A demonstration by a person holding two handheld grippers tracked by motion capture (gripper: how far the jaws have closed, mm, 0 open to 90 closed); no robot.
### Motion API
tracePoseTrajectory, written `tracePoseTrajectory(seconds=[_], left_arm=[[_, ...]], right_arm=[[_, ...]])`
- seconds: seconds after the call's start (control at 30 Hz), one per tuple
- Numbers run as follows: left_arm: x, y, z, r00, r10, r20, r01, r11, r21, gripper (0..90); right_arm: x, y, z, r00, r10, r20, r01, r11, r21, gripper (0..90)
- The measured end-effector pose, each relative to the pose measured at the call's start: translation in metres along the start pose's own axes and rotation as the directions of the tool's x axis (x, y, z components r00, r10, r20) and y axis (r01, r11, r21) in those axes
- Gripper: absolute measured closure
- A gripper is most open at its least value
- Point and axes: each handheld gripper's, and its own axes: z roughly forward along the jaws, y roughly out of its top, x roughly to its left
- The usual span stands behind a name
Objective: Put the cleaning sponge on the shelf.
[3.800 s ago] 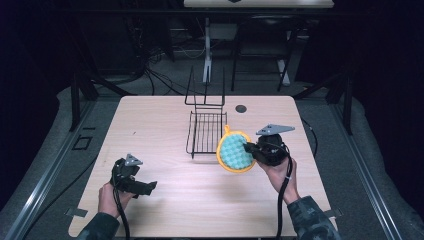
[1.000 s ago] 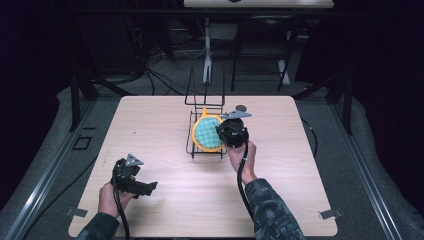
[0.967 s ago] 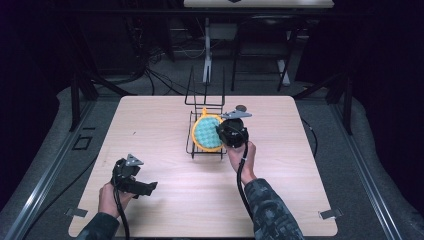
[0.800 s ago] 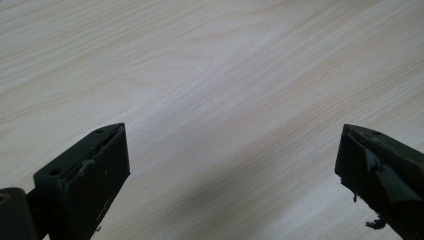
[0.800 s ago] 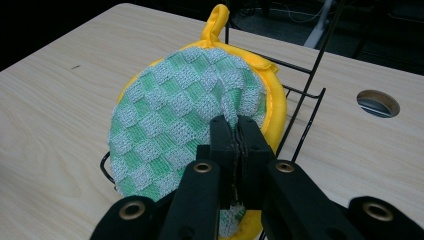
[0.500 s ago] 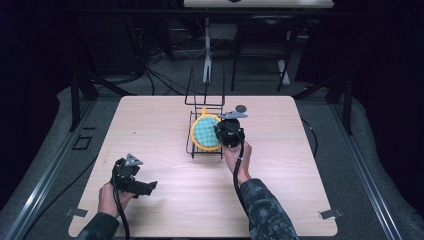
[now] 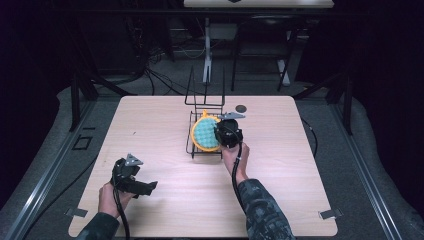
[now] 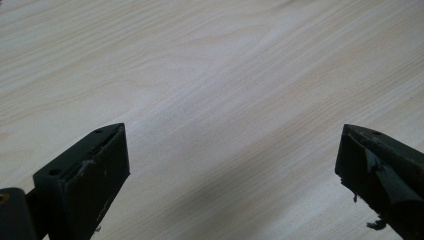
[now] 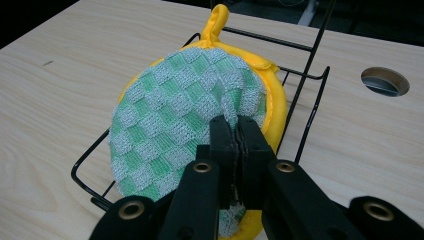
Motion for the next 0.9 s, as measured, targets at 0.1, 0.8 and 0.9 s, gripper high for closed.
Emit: tracePoseTrajectory(seconds=[0.1,0.8,0.9], left_arm=[[0.0,0.0,0.0,1.0,0.001,0.0,-0.001,1.0,0.0,1.1],[-0.001,0.0,0.002,1.0,0.002,0.002,-0.002,0.9999,0.011,1.1],[-0.001,0.0,0.002,0.9999,0.008,0.008,-0.008,0.9998,0.017,1.1]], right_arm=[[0.001,-0.001,0.004,1.0,0.003,0.003,-0.003,1.0,0.007,87.4],[-0.003,-0.01,0.017,0.9974,0.051,0.051,-0.053,0.998,0.038,85.7],[-0.003,-0.011,0.018,0.9968,0.052,0.061,-0.055,0.997,0.046,83.7]])
